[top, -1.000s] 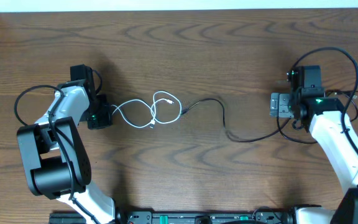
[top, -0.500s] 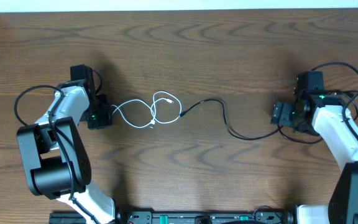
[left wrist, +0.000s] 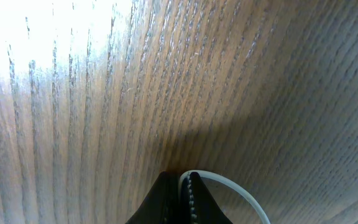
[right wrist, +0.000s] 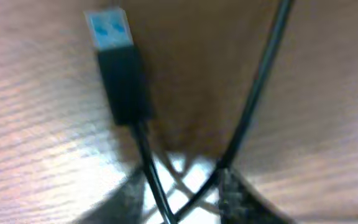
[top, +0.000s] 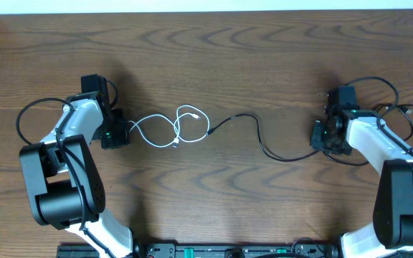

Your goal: Untangle cables

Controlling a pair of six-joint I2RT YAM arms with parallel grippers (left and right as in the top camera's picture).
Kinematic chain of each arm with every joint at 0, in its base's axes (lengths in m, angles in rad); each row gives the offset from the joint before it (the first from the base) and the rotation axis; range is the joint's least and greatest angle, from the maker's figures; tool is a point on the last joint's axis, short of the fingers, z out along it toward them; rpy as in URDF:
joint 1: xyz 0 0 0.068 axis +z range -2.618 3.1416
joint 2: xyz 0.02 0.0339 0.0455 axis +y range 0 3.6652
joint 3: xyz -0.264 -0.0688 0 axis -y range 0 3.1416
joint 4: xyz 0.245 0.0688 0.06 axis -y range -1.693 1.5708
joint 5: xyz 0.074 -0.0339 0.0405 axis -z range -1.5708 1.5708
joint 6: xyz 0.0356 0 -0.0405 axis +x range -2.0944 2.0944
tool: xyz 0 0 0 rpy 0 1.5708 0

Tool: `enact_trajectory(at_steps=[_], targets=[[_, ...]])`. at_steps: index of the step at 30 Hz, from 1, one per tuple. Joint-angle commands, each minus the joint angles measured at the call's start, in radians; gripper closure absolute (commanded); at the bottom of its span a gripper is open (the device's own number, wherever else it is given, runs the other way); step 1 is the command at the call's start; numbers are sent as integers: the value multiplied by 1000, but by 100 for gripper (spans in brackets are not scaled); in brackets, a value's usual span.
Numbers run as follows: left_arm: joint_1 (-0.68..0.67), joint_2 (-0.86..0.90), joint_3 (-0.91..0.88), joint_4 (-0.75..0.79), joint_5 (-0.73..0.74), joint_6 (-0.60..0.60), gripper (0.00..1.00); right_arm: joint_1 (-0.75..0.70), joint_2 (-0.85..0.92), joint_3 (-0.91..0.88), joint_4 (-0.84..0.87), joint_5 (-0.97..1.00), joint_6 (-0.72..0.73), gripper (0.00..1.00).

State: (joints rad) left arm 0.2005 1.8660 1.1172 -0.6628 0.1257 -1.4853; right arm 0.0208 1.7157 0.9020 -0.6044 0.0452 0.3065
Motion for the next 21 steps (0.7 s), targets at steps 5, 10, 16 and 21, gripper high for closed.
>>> enact_trajectory(at_steps=[5,10,16,21], targets=[[6,8,-8,-13,-20,6,93,5,76,-37,29,-27,5,99],[6,8,-8,-13,-20,6,92,4,42,21,-47,-90,-80,99],[6,8,-8,-13,-21,6,93,4,-64,128,-126,-106,-134,99],[6,8,-8,-13,-20,6,92,3,-184,199,-120,-100,-193,99]])
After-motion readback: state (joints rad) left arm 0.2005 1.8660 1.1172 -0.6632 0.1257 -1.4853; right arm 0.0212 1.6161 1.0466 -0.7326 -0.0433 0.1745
